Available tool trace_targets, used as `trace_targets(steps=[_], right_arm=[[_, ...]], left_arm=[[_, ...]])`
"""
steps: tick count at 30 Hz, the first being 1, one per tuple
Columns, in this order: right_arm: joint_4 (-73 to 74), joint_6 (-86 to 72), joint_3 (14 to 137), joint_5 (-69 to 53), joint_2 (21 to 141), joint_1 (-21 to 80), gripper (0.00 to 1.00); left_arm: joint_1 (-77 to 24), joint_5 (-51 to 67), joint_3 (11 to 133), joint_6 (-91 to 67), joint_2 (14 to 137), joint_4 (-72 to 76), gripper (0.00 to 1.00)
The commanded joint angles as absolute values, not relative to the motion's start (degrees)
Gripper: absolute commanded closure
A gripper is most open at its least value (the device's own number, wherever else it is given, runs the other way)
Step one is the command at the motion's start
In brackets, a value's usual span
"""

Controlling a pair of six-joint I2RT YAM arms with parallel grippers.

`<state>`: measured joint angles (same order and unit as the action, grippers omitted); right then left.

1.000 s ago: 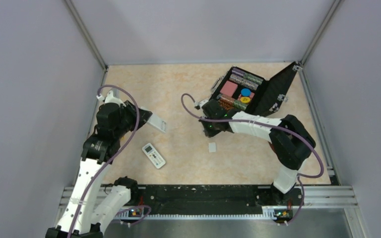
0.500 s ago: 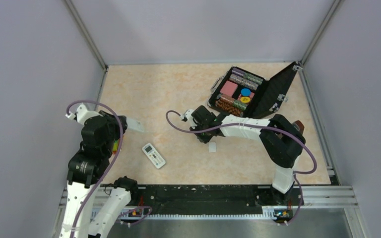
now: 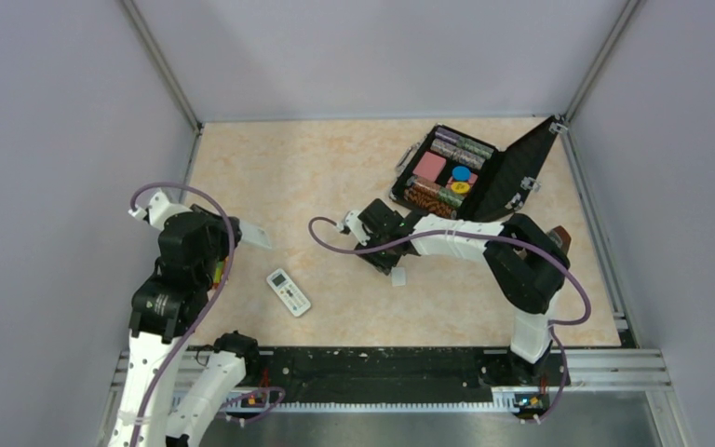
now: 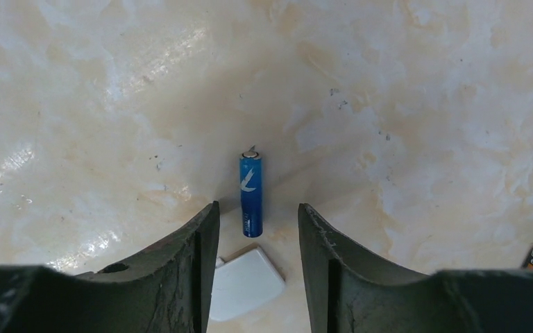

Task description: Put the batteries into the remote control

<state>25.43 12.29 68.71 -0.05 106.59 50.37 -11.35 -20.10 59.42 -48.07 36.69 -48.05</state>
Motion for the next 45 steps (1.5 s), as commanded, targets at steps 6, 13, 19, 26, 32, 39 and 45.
trace_targets(steps=[6, 13, 19, 26, 32, 39, 45], right_arm=[[24.57, -13.6, 70.96, 4.07, 97.38, 50.3, 0.54], [23.95, -47.93, 65.8, 2.88, 91.79, 49.97, 0.57], [6.19, -77.57, 53.73, -2.29, 89.59, 49.88, 0.59], [5.51, -91.98, 54.75, -2.25, 95.25, 49.86, 0.56], [8.23, -100.49, 54.42, 3.27, 96.13, 49.82, 0.58], [12.62, -108.36, 55.54, 7.71, 98.54, 49.75, 0.61], [15.14, -113.6, 56.09, 11.28, 99.14, 49.44, 0.65]], left_arm=[[-11.25, -13.98, 59.92, -49.2, 37.1, -43.24, 1.0], [-11.25, -10.45, 57.29, -50.82, 34.51, -42.5, 1.0], [-11.25, -9.2, 56.29, -50.6, 33.04, -43.25, 1.0], [-11.25, -7.73, 56.19, -45.84, 31.13, -41.76, 1.0], [-11.25, -7.46, 56.31, -42.85, 31.03, -41.75, 1.0], [-11.25, -10.03, 57.54, -40.17, 31.14, -43.2, 1.0], [-11.25, -9.98, 57.28, -39.25, 30.8, -42.95, 1.0]])
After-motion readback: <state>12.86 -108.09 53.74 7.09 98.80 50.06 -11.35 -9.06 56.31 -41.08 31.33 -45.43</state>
